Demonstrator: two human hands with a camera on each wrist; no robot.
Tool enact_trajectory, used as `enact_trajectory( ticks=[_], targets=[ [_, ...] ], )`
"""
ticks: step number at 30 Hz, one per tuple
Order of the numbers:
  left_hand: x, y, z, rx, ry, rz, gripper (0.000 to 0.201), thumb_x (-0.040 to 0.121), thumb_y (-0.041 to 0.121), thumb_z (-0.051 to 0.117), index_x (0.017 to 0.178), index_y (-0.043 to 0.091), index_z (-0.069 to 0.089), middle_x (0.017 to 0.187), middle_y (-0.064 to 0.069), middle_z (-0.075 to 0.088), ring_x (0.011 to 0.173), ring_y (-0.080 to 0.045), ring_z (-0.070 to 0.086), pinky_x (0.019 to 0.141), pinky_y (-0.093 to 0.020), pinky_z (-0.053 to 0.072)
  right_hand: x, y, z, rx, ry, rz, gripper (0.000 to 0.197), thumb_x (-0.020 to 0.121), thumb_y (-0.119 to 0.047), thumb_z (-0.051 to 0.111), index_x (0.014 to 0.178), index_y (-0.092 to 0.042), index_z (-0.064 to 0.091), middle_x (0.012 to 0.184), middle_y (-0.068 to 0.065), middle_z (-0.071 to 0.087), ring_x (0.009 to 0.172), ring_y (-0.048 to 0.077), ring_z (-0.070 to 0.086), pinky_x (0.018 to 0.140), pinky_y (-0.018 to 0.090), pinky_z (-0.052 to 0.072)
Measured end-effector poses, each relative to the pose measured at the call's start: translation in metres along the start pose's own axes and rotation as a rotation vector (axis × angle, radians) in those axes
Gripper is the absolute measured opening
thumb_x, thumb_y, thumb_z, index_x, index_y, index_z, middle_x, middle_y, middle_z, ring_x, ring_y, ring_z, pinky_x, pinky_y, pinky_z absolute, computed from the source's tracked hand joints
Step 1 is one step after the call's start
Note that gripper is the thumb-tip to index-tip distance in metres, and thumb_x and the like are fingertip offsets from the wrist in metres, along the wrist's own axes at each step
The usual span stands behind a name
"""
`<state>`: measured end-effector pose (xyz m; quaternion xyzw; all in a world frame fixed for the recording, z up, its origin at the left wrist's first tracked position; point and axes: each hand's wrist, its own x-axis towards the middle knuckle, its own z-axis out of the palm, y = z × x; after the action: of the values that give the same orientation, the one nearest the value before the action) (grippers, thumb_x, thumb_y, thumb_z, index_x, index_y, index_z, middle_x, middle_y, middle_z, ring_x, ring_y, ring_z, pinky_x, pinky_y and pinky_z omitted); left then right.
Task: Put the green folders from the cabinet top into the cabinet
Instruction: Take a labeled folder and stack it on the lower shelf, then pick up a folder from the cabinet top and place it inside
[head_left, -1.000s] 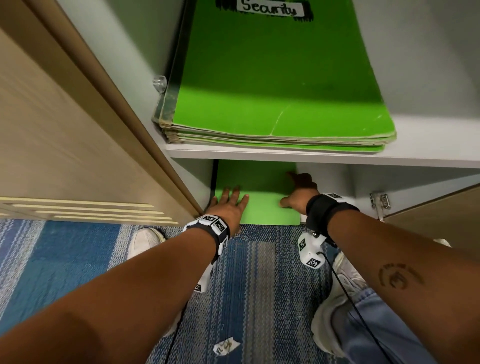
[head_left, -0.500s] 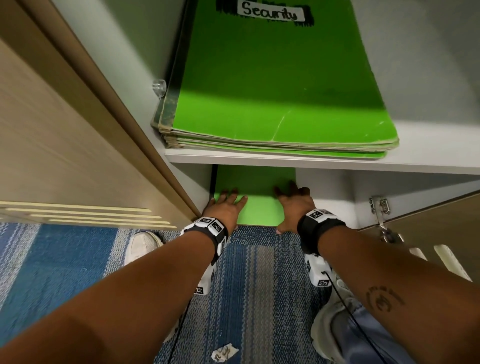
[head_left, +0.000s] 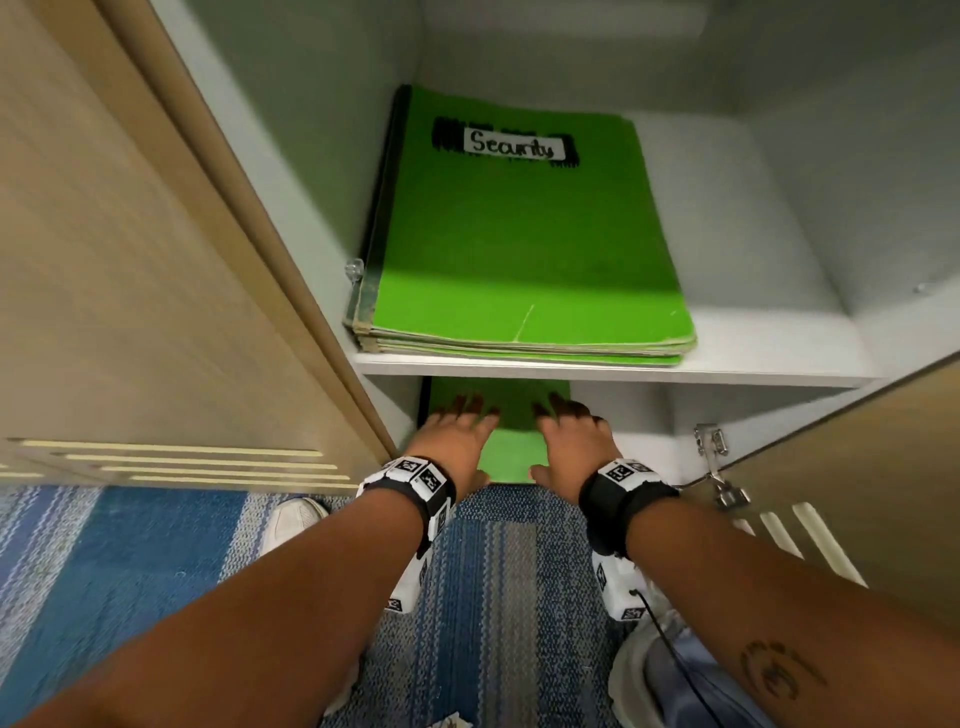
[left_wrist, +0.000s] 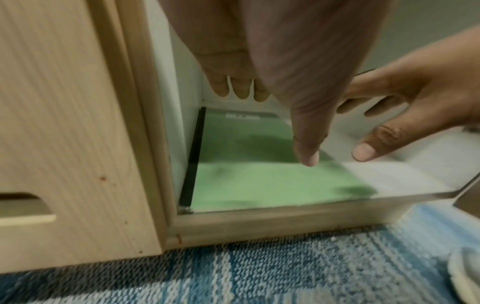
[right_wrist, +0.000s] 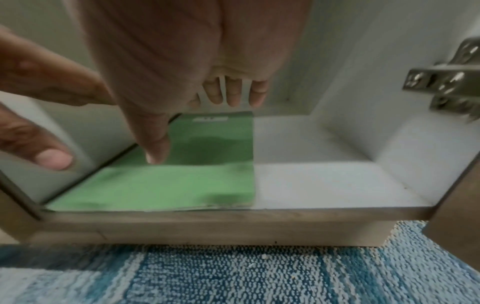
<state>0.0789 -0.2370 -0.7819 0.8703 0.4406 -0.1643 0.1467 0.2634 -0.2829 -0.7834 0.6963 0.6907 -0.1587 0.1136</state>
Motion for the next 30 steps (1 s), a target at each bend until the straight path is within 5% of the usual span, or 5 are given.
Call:
enact_trajectory(
  ticks=[6, 9, 13, 24, 30],
  targets=[
    [-0.068, 0.032, -0.068, -0.114, 0.248, 0.065, 0.075, 0.09, 0.042, 0.055, 0.152, 0.023, 0.016, 0.153, -0.006, 0.031, 0.139, -0.024, 0.032, 0.116, -0.034, 0.022, -0.073, -0.024, -0.076, 0.106, 0.182, -0.097, 0.06, 0.085, -0.038, 0.053, 0.14, -0.02, 0.037, 0.134, 0.003, 0.048, 0.123, 0.027, 0.044, 0.098, 0.041, 0.038],
    [-0.111, 0.047, -0.109, -0.167, 0.378, 0.087, 0.064, 0.093, 0.043, 0.048, 0.15, 0.026, 0.024, 0.151, 0.002, 0.037, 0.134, -0.017, 0.041, 0.107, -0.029, 0.036, -0.113, -0.037, -0.128, 0.179, 0.283, -0.159, 0.047, 0.087, -0.031, 0.051, 0.133, -0.021, 0.047, 0.127, 0.002, 0.055, 0.119, 0.025, 0.049, 0.099, 0.038, 0.042],
    [-0.167, 0.064, -0.177, -0.15, 0.58, 0.107, 0.05, 0.096, 0.043, 0.042, 0.143, 0.031, 0.035, 0.139, 0.007, 0.051, 0.114, -0.015, 0.058, 0.089, -0.03, 0.049, -0.169, -0.05, -0.209, 0.253, 0.473, -0.229, 0.035, 0.091, -0.026, 0.049, 0.124, -0.02, 0.056, 0.12, 0.001, 0.06, 0.115, 0.02, 0.053, 0.093, 0.034, 0.047],
    [-0.263, 0.09, -0.358, -0.089, 0.897, 0.125, 0.045, 0.094, 0.037, 0.047, 0.137, 0.027, 0.046, 0.129, 0.003, 0.056, 0.11, -0.02, 0.059, 0.086, -0.035, 0.051, -0.257, -0.074, -0.39, 0.274, 0.778, -0.301, 0.029, 0.089, -0.026, 0.053, 0.116, -0.018, 0.059, 0.119, 0.005, 0.062, 0.111, 0.024, 0.056, 0.093, 0.038, 0.048],
    [-0.287, 0.092, -0.437, -0.067, 1.048, 0.104, 0.022, 0.092, 0.037, 0.046, 0.1, 0.025, 0.063, 0.09, 0.004, 0.058, 0.087, -0.017, 0.056, 0.069, -0.031, 0.044, -0.278, -0.08, -0.461, 0.35, 0.837, -0.291, 0.014, 0.089, -0.03, 0.053, 0.097, -0.021, 0.061, 0.092, 0.001, 0.069, 0.085, 0.022, 0.062, 0.077, 0.038, 0.053]
  ],
)
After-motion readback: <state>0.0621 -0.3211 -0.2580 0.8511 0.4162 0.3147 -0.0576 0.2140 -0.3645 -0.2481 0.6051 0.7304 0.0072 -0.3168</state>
